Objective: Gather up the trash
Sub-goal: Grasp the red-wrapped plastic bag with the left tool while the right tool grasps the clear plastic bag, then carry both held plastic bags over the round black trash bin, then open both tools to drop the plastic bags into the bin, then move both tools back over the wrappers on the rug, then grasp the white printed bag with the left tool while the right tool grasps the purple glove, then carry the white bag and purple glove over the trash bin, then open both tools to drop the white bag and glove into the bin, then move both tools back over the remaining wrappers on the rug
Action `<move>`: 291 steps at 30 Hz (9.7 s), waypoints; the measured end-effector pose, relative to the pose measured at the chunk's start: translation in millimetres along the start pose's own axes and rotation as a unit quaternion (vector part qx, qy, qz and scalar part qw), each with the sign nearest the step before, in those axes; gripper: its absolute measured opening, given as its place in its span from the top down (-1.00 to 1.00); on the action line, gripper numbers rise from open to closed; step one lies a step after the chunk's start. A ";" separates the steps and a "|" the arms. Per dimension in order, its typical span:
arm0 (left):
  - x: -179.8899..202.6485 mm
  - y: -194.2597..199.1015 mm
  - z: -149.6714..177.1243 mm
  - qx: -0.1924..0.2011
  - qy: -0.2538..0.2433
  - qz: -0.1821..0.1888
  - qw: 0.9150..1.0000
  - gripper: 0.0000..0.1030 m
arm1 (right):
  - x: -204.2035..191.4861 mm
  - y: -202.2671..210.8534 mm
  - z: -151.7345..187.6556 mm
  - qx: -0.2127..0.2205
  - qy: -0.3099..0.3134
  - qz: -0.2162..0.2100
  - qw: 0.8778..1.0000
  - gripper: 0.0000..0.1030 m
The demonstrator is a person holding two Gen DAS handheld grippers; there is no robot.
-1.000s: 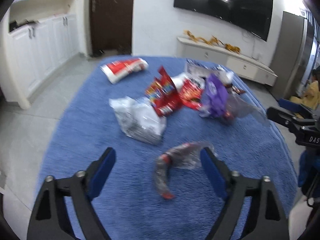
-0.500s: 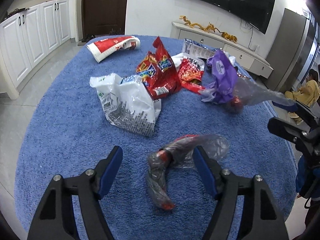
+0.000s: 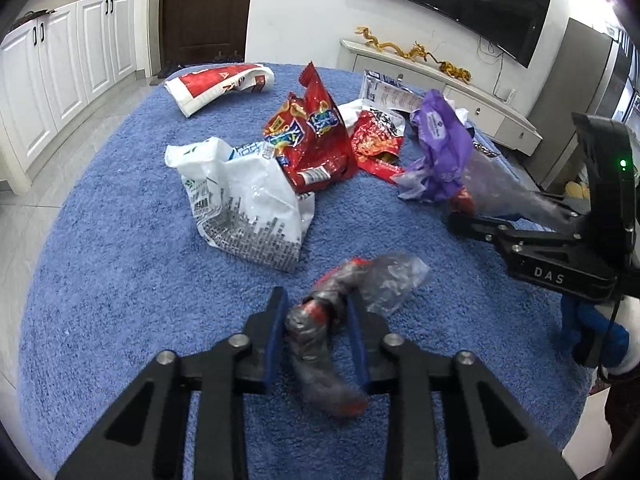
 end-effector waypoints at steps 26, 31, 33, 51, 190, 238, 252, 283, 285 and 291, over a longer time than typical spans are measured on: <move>58.9 86.9 -4.9 0.072 -0.046 0.061 0.995 0.64 | -39.9 155.3 57.7 0.036 -0.006 0.014 0.999 0.81; 105.2 96.0 -19.6 0.084 -0.085 0.086 0.989 0.64 | -18.6 185.7 77.0 0.019 -0.010 0.062 0.998 0.81; 132.3 93.7 -24.5 0.080 -0.102 0.097 0.987 0.64 | -8.0 196.7 86.5 0.004 -0.007 0.084 0.996 0.81; 367.2 44.1 7.8 -0.046 -0.205 0.190 0.959 0.64 | 120.2 227.7 236.6 -0.157 -0.109 0.123 0.974 0.81; 135.7 66.5 -52.3 -0.029 -0.044 0.168 0.984 0.59 | 55.3 160.7 87.0 -0.066 -0.067 0.110 0.990 0.58; 511.0 -0.2 33.9 -0.155 -0.228 0.222 0.935 -0.09 | 237.7 226.7 372.6 -0.104 -0.349 0.153 0.919 0.22; 398.2 60.2 -25.1 -0.009 -0.206 0.163 0.965 -0.09 | 188.3 249.1 265.4 -0.008 -0.292 0.166 0.942 0.14; 74.0 93.6 -58.2 0.105 -0.029 -0.003 0.994 -0.11 | 16.9 153.6 60.9 0.036 -0.151 0.087 0.984 0.05; 65.8 92.7 -57.6 0.106 -0.021 -0.007 0.994 -0.11 | 9.3 149.6 55.6 0.034 -0.143 0.086 0.985 -0.02; 48.2 94.1 -53.7 0.111 -0.004 -0.019 0.994 -0.11 | -3.7 140.0 43.7 0.033 -0.127 0.084 0.988 -0.09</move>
Point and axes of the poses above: each gripper's, at about its wrist camera, not at the fingertips, and y roughly against the way its jaws point, x to its right, z to its underside, the point moved 8 cm from there along -y, roughly the way its jaws point, and after that the axes turned 13 degrees about -z, right-handed, at the moved point
